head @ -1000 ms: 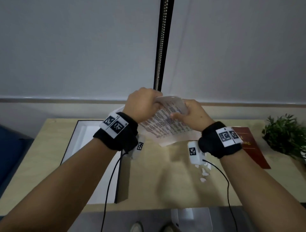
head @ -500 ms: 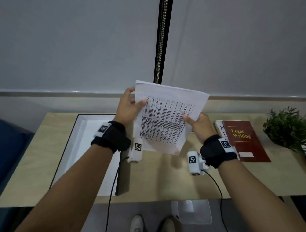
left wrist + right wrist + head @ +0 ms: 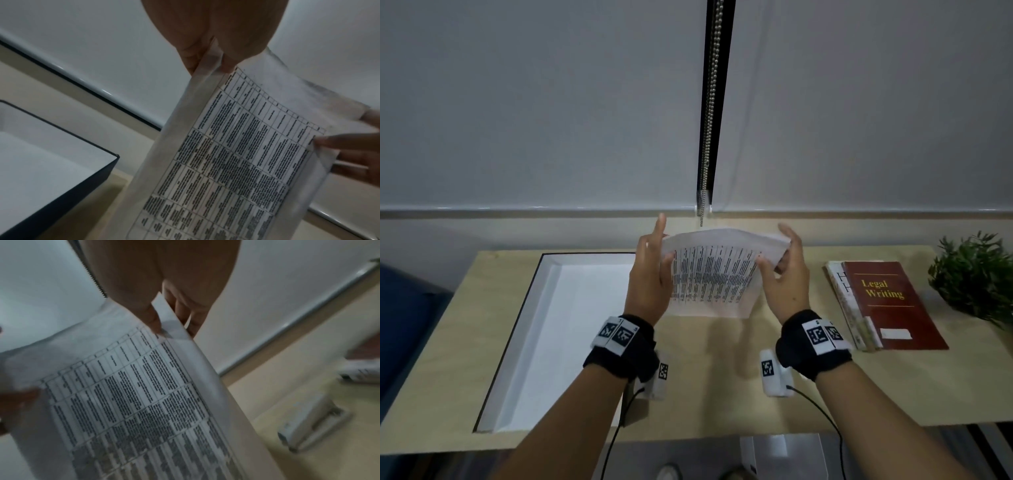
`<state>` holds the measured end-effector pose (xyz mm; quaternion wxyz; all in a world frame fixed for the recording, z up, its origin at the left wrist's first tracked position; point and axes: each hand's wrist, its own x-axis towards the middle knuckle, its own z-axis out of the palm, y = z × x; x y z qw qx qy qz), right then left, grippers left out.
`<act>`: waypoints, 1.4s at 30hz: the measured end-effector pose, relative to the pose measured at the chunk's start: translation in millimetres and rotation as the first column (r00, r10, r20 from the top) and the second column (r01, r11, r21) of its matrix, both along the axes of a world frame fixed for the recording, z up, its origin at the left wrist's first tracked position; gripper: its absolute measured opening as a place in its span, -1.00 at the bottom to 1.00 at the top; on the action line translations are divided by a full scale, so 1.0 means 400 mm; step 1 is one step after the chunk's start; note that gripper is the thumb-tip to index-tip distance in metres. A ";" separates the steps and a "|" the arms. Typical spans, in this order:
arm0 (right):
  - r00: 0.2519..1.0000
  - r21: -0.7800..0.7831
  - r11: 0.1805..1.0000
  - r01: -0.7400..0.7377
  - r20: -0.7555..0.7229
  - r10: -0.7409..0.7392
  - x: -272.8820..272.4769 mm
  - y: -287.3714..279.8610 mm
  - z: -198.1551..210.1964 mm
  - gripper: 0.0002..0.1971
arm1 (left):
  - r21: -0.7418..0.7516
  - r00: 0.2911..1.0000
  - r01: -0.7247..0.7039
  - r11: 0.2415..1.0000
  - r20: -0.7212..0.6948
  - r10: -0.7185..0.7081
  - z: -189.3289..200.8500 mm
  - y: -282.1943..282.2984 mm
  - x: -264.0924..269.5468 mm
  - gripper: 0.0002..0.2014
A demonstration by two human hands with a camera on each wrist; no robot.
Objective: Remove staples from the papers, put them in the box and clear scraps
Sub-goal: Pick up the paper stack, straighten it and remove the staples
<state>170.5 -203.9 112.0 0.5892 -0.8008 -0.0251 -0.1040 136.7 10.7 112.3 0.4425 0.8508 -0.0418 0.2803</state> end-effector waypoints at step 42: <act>0.876 0.017 0.964 -0.265 -0.414 0.248 0.087 -0.003 -0.042 -0.83 | -0.544 0.893 -0.127 0.830 -0.426 -0.142 -0.054 0.003 0.038 -0.83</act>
